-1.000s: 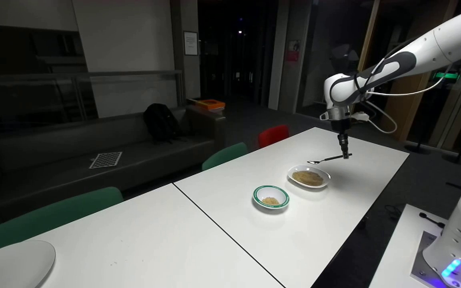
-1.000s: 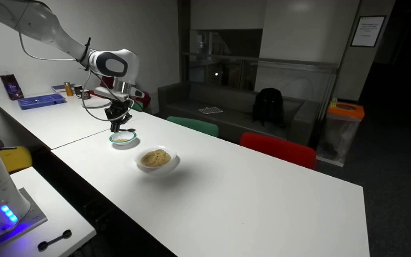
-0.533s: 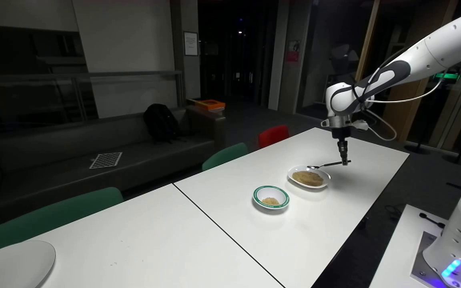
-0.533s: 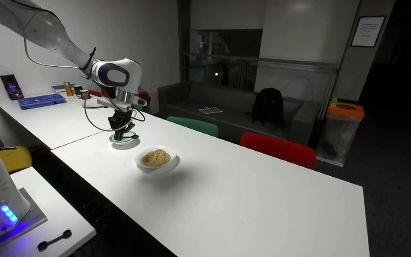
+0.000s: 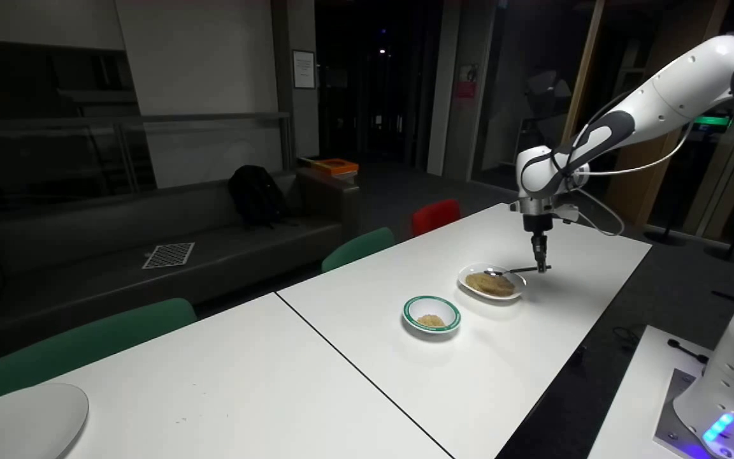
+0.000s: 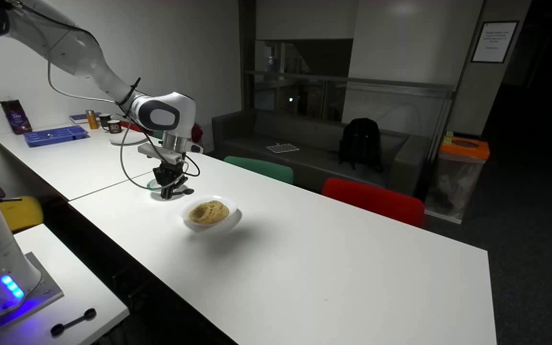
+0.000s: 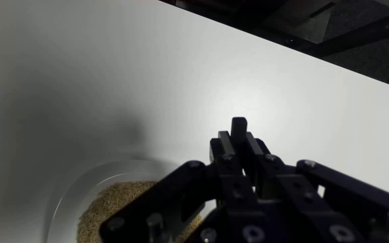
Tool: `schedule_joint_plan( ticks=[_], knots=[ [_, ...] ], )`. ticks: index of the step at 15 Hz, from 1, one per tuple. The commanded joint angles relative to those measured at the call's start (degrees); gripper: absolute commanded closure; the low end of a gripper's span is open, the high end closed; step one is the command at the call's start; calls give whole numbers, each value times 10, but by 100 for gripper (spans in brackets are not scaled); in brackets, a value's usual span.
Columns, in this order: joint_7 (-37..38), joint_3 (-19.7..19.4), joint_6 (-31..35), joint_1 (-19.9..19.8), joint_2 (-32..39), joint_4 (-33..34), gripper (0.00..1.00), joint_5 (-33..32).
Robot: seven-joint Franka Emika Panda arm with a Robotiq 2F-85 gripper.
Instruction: Spoon some contents from the white bowl into the green bowl twice
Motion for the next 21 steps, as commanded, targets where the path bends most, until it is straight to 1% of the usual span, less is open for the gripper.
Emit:
schedule_joint_plan(
  ticks=[1, 5, 8, 14, 21],
  knots=[
    [-29, 3, 32, -22, 22, 2, 97, 14],
    [-41, 3, 51, -38, 42, 3, 97, 12],
    [-49, 5, 80, -46, 49, -1, 97, 10],
    [-59, 7, 141, -50, 59, -8, 97, 0],
    [-58, 7, 146, -52, 86, -1, 97, -8]
  ],
)
